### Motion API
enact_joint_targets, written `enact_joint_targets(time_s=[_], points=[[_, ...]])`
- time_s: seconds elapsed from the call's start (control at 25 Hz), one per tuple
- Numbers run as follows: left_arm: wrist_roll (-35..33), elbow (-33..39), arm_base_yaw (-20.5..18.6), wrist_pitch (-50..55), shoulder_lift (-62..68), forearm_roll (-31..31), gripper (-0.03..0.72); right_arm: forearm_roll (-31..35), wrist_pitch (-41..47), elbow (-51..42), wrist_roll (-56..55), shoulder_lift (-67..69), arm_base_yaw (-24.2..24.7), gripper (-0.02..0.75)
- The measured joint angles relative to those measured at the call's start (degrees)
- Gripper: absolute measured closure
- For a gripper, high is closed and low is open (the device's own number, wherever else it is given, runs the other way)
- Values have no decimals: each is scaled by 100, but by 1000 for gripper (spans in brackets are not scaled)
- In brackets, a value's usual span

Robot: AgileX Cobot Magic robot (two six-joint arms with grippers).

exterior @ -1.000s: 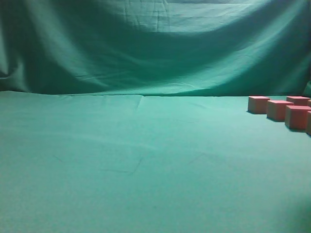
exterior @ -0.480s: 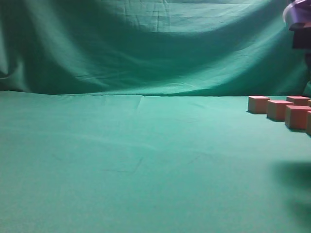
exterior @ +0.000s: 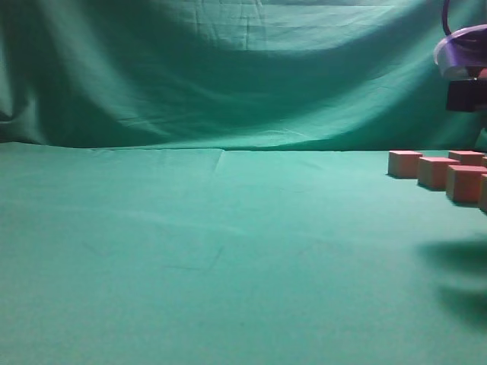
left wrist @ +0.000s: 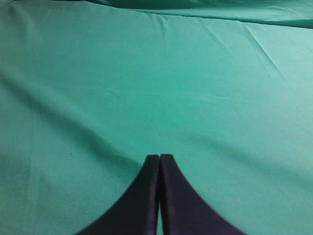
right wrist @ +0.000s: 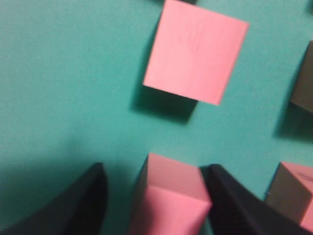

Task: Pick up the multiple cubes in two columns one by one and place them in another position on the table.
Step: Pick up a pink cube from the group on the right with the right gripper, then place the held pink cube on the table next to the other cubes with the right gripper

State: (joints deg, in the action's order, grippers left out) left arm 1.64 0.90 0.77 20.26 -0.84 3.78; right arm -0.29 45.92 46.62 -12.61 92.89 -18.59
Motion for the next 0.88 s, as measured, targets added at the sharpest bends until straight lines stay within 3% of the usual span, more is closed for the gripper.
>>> enact_joint_targets(time_s=[0.08, 0.36, 0.88], points=[[0, 0, 0, 0, 0, 0, 688, 0, -10, 0, -11, 0, 0, 469], [0, 0, 0, 0, 0, 0, 688, 425, 907, 500, 581, 0, -62, 463], [0, 0, 0, 0, 0, -9, 688, 539, 1603, 3497, 1957, 505, -1034, 463]])
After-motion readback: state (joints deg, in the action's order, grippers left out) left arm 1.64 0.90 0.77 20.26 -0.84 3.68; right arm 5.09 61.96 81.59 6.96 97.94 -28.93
